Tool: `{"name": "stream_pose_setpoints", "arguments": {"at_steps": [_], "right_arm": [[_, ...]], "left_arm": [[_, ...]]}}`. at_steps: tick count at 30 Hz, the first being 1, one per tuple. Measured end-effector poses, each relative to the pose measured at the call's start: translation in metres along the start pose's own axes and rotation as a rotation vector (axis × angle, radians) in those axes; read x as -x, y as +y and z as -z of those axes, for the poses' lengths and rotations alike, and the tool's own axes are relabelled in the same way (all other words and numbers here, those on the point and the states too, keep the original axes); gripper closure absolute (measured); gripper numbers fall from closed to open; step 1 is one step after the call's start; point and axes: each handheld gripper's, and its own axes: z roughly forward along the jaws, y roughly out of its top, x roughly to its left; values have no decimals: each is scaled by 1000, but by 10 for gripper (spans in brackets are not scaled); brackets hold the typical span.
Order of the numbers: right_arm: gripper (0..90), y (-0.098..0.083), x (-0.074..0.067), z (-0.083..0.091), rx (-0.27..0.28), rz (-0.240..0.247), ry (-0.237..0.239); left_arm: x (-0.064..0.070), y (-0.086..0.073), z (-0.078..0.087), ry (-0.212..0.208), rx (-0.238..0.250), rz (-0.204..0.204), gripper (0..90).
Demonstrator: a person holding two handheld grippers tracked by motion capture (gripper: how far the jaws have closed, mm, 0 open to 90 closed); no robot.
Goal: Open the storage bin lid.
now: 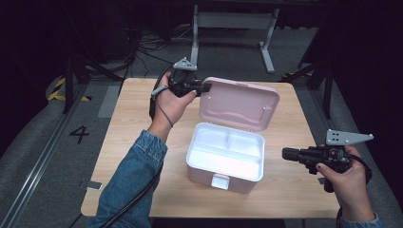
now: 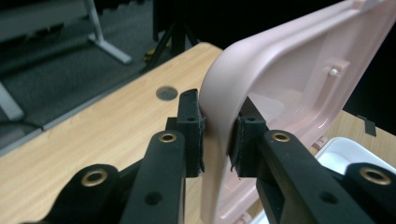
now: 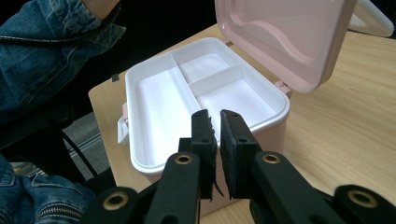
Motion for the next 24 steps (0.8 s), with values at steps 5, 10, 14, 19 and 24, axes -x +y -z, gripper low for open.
{"name": "stream_pose_setpoints", "arguments": {"at_steps": [5, 10, 14, 19, 24], "right_arm": [[846, 0, 1, 0, -3, -6, 0], [841, -1, 1, -1, -8, -8, 2], [840, -1, 1, -1, -6, -7, 3], [840, -1, 2, 0, -4, -7, 0], [838, -1, 2, 1, -4, -6, 1]], "left_arm": [[-12, -3, -4, -17, -19, 61, 787], [-13, -1, -10, 13, -28, 63, 784], [-15, -1, -14, 35, -45, 66, 782], [-16, 0, -19, 62, -75, 80, 782], [-19, 1, -22, 78, -108, 85, 779]]}}
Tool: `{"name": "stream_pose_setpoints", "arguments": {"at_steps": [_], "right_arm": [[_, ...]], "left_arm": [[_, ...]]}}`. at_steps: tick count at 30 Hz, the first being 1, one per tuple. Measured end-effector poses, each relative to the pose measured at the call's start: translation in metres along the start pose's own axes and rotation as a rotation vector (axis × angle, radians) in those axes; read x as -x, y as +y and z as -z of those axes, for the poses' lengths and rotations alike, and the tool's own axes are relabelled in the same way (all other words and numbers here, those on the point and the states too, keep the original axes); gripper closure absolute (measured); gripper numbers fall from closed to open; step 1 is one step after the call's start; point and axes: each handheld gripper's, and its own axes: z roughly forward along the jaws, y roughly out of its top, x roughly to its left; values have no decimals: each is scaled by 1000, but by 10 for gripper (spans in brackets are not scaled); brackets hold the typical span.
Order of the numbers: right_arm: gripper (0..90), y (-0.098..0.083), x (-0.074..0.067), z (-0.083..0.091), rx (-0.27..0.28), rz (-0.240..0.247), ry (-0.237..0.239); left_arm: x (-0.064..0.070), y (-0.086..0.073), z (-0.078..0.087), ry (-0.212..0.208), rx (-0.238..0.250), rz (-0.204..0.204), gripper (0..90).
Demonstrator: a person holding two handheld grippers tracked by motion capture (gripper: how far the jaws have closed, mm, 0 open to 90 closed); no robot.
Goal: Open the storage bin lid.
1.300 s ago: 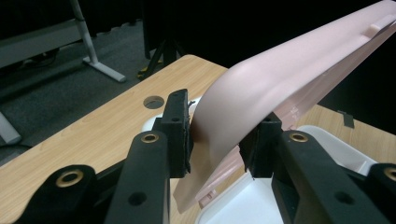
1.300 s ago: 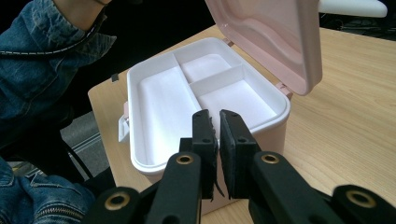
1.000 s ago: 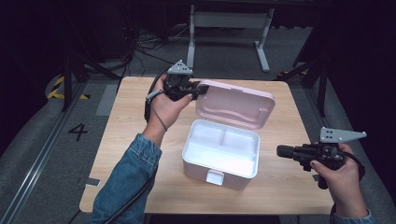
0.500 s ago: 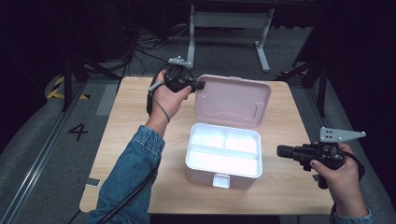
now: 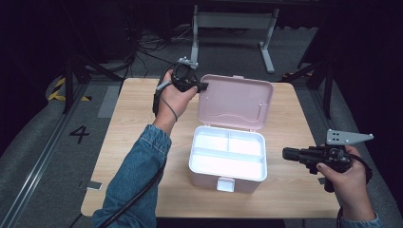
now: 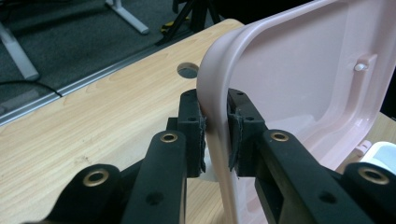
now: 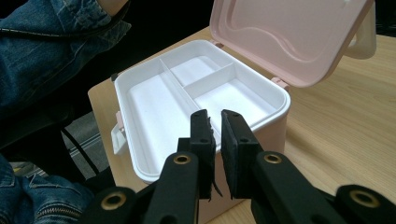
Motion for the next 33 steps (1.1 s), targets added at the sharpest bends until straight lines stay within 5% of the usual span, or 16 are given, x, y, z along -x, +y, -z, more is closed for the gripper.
{"name": "stream_pose_setpoints", "arguments": {"at_steps": [33], "right_arm": [[825, 0, 2, 2, 7, -5, 2]], "left_arm": [[-35, -19, -42, 5, -126, 127, 716]]}}
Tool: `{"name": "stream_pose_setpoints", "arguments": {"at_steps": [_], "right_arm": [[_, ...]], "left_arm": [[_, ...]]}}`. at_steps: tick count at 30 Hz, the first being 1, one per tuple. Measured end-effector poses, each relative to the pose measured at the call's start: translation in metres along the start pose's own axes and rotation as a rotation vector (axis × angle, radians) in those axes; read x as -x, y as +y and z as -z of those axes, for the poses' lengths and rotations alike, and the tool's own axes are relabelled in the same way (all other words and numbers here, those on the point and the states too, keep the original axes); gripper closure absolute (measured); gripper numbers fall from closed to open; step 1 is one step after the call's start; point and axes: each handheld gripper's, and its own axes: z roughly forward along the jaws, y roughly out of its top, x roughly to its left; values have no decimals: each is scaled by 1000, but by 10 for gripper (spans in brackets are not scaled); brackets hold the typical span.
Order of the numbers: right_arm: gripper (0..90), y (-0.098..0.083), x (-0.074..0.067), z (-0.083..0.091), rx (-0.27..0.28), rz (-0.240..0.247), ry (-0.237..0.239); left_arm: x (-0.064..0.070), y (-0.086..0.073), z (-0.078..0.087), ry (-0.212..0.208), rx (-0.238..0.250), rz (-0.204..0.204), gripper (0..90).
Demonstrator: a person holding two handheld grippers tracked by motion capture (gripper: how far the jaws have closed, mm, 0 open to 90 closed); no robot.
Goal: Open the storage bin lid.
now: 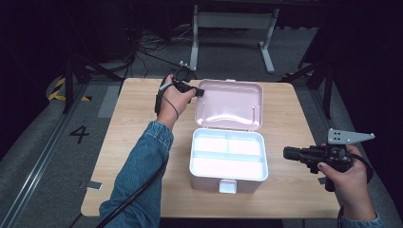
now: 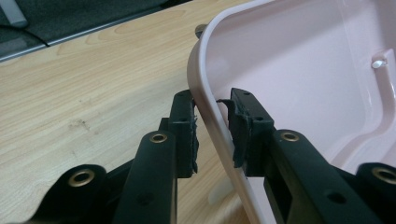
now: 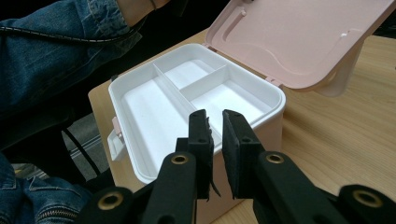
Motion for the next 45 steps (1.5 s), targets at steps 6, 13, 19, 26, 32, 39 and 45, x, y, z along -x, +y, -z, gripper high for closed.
{"name": "stream_pose_setpoints", "arguments": {"at_steps": [6, 13, 19, 26, 32, 39, 45], "right_arm": [[820, 0, 1, 0, 0, -3, -2], [813, 0, 0, 0, 0, -1, 2], [813, 1, 0, -1, 1, -1, 5], [811, 3, -1, -3, 4, 6, 11], [808, 8, 2, -6, 7, 15, 18], [794, 12, 10, -15, -7, 11, 8], [778, 13, 15, -19, -20, 8, -19]], "left_arm": [[-4, -4, -4, 3, -26, 6, 698], [-11, -12, -11, 2, -52, 34, 671], [-15, -17, -15, 10, -66, 35, 678], [-19, -24, -11, 11, -42, 53, 602], [-2, -22, 25, 30, 22, -34, 516], [32, -30, 79, -9, 82, -154, 467], [49, -55, 117, 0, 95, -222, 413]]}}
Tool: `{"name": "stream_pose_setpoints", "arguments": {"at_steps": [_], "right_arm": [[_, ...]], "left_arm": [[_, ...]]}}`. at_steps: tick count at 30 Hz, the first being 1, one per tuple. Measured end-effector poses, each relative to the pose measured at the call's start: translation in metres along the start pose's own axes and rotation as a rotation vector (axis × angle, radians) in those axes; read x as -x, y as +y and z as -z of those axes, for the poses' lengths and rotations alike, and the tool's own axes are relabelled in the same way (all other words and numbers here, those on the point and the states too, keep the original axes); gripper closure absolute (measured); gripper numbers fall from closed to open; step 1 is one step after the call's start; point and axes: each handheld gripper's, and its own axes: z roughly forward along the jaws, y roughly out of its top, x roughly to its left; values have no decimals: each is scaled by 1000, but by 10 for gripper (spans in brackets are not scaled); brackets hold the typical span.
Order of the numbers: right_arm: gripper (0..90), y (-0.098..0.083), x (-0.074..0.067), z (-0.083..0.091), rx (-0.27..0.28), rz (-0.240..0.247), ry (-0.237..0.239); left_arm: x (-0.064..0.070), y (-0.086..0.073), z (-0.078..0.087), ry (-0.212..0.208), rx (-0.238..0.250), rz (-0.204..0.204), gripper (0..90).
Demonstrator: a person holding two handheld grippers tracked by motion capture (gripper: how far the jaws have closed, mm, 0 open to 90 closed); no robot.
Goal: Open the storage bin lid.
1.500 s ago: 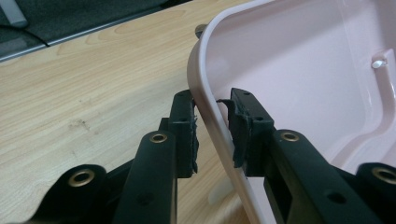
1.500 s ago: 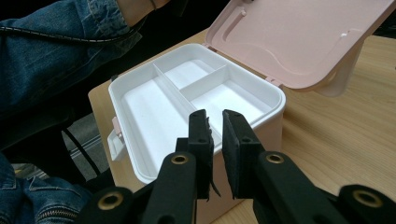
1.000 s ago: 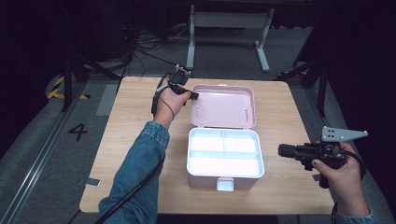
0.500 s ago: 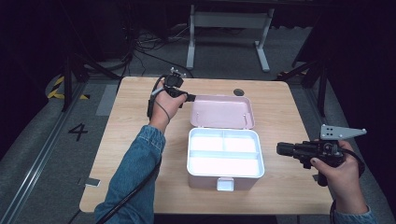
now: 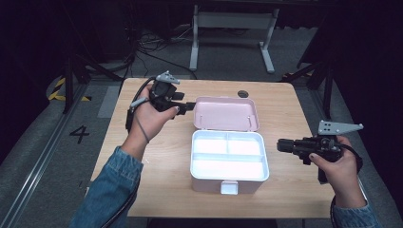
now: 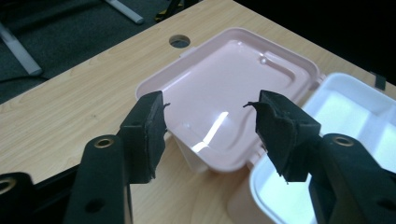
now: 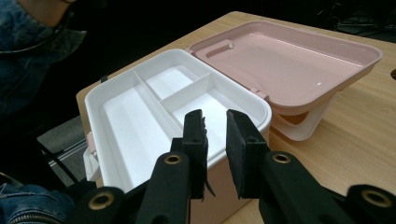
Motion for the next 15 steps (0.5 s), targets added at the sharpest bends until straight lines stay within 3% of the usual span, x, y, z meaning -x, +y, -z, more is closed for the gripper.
{"name": "stream_pose_setpoints", "arguments": {"at_steps": [4, 6, 7, 8, 9, 12, 15], "right_arm": [[754, 0, 2, -1, -16, 5, -36], [702, -1, 5, 0, -48, 7, -88], [689, -2, 7, 0, -59, 7, -102], [689, -2, 7, 0, -59, 7, -102], [673, -3, 10, 1, -78, 8, -144], [648, -5, 13, 2, -100, 6, -197], [629, -8, 18, 2, -146, 9, -267]], "left_arm": [[6, -13, 19, 18, -12, -9, 377], [8, -24, 31, 49, -25, -15, 359], [8, -32, 40, 78, -53, -22, 355], [8, -32, 40, 78, -53, -22, 352], [6, -42, 49, 125, -67, -16, 351], [4, -49, 56, 146, -70, 6, 340], [-2, -71, 67, 182, -105, 35, 332]]}}
